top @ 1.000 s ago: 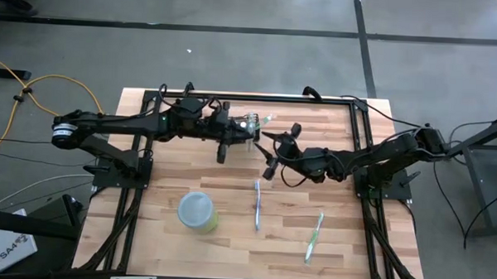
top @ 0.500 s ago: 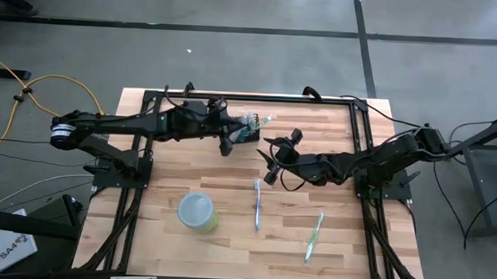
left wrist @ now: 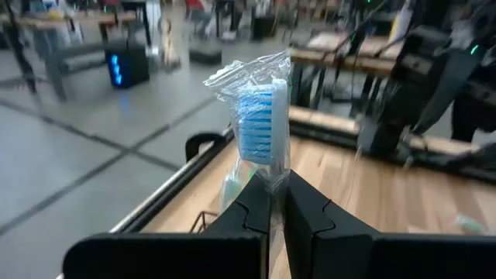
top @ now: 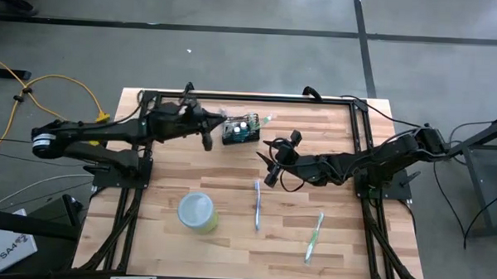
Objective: Pick & Place toothbrushing station
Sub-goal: Put the bottom blue toothbrush into the black mesh mesh organizer
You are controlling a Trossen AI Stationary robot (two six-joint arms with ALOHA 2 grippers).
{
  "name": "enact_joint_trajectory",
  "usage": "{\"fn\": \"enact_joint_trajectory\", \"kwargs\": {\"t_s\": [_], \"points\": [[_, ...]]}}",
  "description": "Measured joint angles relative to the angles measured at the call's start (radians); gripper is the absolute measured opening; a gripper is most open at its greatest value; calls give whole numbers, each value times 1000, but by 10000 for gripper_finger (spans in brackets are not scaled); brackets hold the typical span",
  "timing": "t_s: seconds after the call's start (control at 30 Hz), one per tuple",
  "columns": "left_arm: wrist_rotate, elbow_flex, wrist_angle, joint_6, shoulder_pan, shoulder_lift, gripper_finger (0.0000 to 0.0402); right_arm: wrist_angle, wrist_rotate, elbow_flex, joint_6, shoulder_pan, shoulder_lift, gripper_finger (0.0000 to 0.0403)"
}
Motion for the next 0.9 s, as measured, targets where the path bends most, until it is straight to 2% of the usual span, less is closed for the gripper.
{"fn": "enact_joint_trajectory", "kwargs": {"t_s": [0.17, 0.3, 0.53, 0.9], "points": [[16, -124, 169, 0, 36, -31, 3, -2, 0, 0, 24, 0, 0, 181], [80, -182, 303, 0, 75, -19, 3, -8, -1, 0, 26, 0, 0, 181], [118, -186, 315, 0, 128, 2, 3, -8, -24, 0, 29, 0, 0, 181], [120, -186, 390, 6, 141, 157, 3, -9, -44, 0, 29, 0, 0, 181]]}}
